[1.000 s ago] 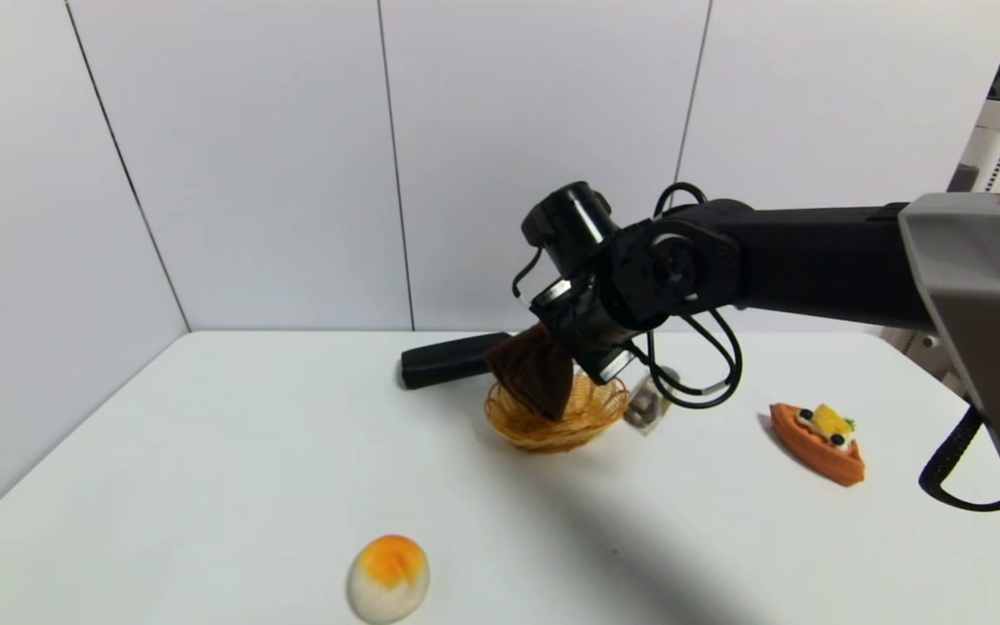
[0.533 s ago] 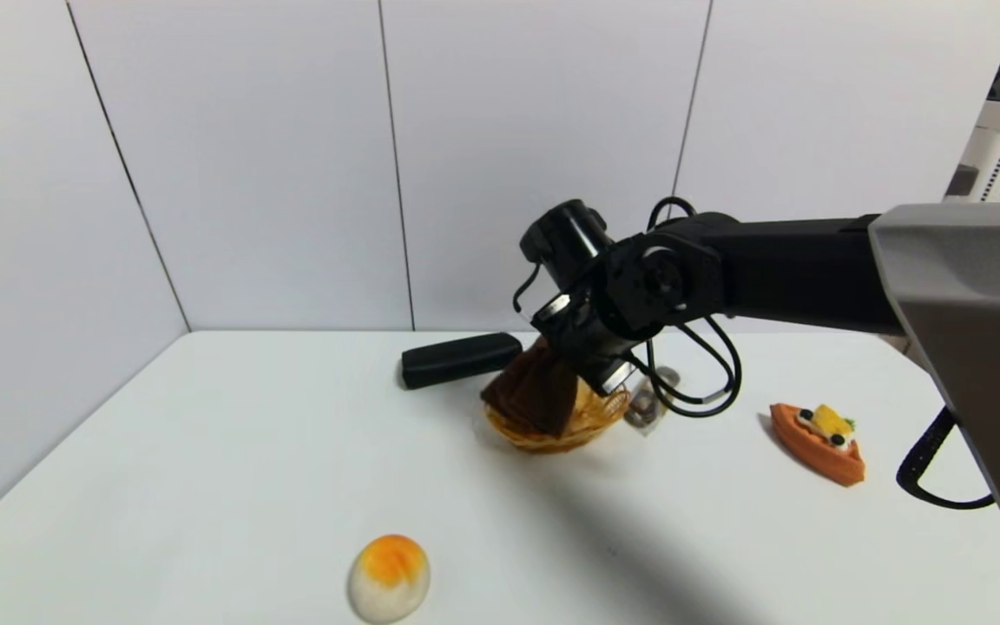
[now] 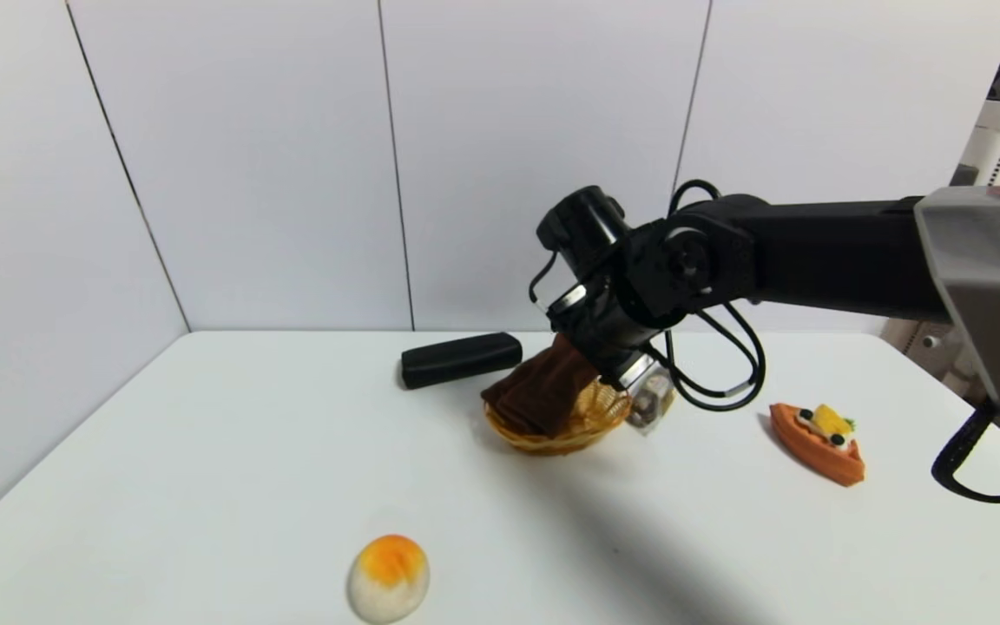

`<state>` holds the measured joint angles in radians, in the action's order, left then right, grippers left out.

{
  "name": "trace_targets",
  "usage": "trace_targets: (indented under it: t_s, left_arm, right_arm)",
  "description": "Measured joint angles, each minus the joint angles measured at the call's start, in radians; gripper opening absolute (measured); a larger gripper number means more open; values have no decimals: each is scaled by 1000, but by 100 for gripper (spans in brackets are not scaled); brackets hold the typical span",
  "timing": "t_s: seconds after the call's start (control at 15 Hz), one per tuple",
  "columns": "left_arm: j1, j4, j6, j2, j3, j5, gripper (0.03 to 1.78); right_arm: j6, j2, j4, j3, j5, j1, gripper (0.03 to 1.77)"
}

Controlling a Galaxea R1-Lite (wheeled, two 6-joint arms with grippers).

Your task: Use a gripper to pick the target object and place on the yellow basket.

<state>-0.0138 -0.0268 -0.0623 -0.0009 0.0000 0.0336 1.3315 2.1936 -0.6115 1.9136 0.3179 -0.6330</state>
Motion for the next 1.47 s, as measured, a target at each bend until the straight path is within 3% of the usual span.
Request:
trace_targets:
  t_s: [0.13, 0.27, 0.4, 0.6, 0.8, 0.93, 1.13, 1.27, 1.47]
  left_arm:
    - [0, 0, 0, 0, 0, 0, 169]
    - [0, 0, 0, 0, 0, 0, 169]
    - [0, 0, 0, 0, 0, 0, 169]
    - [0, 0, 0, 0, 0, 0, 169]
    - [0, 0, 0, 0, 0, 0, 169]
    - [0, 0, 0, 0, 0, 0, 169]
    - [0, 0, 0, 0, 0, 0, 169]
    - [0, 0, 0, 0, 0, 0, 169]
    - [0, 0, 0, 0, 0, 0, 169]
  right_arm:
    - [-11, -39, -27, -1, -2, -3, 141]
    - [-75, -104, -42, -1, -3, -11, 147]
    - [-213, -193, -37, -1, -3, -31, 153]
    - [-503, -346, 33, -7, -27, -49, 159]
    - [-780, -519, 94, -74, -165, -22, 163]
    - [-989, -659, 148, -198, -324, 53, 165]
    - [-1267, -889, 236, -501, -553, 197, 167]
    - [-1374, -1059, 293, -736, -627, 279, 168]
    - [-1429, -1313, 374, -1099, -627, 390, 169]
